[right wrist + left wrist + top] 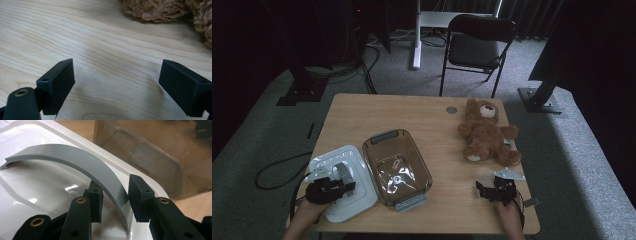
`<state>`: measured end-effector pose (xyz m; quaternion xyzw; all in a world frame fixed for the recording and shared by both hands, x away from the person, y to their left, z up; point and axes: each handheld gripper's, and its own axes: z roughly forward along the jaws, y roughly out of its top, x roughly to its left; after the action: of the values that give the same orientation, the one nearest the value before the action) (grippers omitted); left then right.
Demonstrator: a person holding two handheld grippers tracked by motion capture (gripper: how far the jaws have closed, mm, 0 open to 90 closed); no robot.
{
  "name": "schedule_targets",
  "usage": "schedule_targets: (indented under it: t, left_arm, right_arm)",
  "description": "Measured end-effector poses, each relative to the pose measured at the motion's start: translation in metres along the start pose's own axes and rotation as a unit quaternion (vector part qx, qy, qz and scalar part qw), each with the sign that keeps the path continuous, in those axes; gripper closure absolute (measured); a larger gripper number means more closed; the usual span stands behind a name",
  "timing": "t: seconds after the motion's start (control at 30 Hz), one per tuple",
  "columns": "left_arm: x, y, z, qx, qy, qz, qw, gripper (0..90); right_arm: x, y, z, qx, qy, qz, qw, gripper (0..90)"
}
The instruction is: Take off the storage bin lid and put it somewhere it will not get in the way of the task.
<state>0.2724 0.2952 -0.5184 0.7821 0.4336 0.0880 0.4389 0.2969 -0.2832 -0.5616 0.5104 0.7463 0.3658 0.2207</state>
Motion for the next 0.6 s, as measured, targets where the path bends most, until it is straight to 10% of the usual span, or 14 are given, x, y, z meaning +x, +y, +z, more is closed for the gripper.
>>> schedule_targets:
  t: [0.6]
  left_arm:
    - [0.006, -0.008, 0.027, 0.029, 0.016, -0.007, 0.9994, 51.3]
  right_arm:
    - [0.0, 0.0, 0.0, -0.001, 0.002, 0.001, 1.0, 12.4]
